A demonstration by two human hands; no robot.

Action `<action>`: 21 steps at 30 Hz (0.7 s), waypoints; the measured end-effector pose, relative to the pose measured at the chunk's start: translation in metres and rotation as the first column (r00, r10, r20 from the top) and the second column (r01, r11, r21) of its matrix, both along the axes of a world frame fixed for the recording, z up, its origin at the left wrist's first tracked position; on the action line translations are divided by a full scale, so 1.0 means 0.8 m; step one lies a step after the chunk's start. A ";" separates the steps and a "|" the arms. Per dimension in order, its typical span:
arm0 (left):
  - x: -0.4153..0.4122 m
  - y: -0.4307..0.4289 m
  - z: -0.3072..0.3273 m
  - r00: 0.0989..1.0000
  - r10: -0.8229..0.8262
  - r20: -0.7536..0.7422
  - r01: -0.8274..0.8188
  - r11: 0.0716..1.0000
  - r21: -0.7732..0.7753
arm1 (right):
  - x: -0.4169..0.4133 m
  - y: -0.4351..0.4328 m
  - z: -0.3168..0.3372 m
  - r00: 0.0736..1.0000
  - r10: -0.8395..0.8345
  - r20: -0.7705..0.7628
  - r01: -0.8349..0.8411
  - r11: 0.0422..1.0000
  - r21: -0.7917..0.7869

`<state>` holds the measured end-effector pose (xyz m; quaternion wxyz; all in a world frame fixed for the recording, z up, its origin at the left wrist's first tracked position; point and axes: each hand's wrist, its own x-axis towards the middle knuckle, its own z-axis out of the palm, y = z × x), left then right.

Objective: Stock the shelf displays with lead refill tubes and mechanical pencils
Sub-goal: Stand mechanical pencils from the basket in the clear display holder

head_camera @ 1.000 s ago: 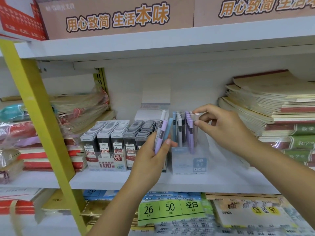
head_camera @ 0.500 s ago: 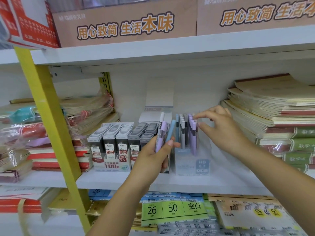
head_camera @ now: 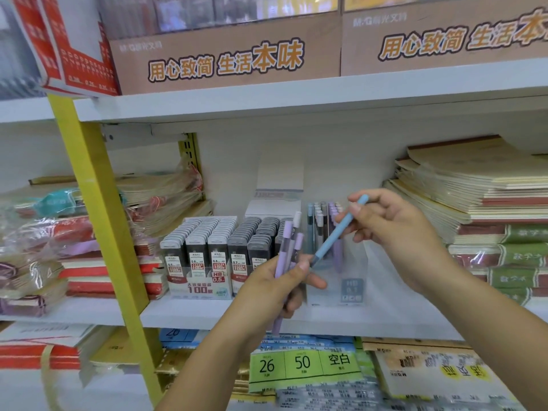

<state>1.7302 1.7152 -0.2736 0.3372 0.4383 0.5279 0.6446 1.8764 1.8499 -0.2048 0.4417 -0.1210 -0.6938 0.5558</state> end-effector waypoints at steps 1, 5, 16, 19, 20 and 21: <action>-0.002 -0.001 -0.001 1.000 0.024 0.018 -0.024 1.000 0.011 | 0.004 0.003 -0.001 1.000 0.015 0.017 -0.015 1.000 0.006; -0.016 -0.007 0.002 0.964 0.249 0.090 -0.256 0.963 0.079 | 0.020 0.010 -0.001 0.963 0.070 0.261 -0.096 0.992 0.087; -0.019 -0.011 0.031 0.899 0.346 -0.268 -0.317 0.937 0.148 | -0.016 -0.028 0.012 0.865 -0.189 0.464 -0.203 0.715 0.669; -0.018 -0.008 0.033 0.921 0.318 -0.227 -0.291 0.946 0.144 | -0.022 -0.023 0.015 0.869 -0.115 0.482 -0.245 0.747 0.619; -0.017 -0.005 0.032 0.925 0.324 -0.199 -0.300 0.943 0.144 | -0.024 -0.020 0.015 0.882 -0.067 0.467 -0.245 0.781 0.575; -0.015 0.000 0.030 0.925 0.339 -0.173 -0.317 0.937 0.147 | -0.027 -0.019 0.013 0.896 -0.027 0.442 -0.242 0.807 0.539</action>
